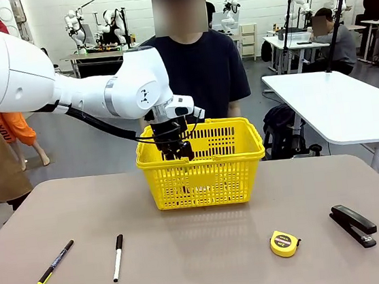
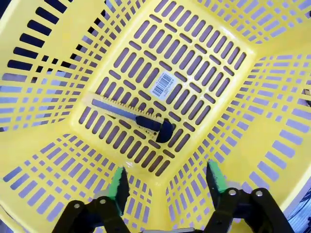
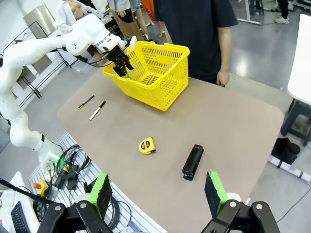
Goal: Place the items the person wants into the basket.
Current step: Pick up the item the person points to and place it in the Market Basket.
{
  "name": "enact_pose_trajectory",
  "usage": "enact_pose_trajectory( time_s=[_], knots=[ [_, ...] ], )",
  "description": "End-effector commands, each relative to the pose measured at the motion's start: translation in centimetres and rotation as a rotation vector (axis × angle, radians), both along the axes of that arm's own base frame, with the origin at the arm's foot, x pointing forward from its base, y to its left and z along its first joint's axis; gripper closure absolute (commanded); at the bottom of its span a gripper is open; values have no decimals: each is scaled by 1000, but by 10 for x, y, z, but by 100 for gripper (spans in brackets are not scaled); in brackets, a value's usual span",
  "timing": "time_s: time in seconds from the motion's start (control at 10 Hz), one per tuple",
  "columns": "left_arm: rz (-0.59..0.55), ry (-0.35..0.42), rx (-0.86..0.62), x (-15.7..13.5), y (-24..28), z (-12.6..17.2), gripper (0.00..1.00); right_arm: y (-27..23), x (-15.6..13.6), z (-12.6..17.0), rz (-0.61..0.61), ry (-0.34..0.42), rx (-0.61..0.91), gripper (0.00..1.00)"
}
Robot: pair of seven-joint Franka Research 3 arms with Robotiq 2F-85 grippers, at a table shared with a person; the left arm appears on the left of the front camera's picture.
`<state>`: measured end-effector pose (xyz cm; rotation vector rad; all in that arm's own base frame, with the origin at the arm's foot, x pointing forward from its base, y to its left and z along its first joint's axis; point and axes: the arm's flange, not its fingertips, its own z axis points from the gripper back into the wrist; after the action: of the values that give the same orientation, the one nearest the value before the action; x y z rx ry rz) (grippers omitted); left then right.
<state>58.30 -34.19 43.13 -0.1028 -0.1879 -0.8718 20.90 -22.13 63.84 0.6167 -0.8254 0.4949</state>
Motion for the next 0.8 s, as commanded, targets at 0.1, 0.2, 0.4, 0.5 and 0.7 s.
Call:
enact_pose_trajectory(
  time_s=[0.1,0.2,0.4,0.5,0.7],
  knots=[
    [35,-25,-3,-7,11,42,0,1,1,2,16,-18,16,0],
    [44,-95,-46,-24,28,90,0,1,1,2,16,-18,16,0],
    [93,-150,-84,-88,74,168,0,1,1,2,16,-18,16,0],
    [97,-190,-109,-123,95,190,0,1,1,2,16,-18,16,0],
    [119,-201,-153,-174,134,196,0,1,1,2,16,-18,16,0]
  ],
)
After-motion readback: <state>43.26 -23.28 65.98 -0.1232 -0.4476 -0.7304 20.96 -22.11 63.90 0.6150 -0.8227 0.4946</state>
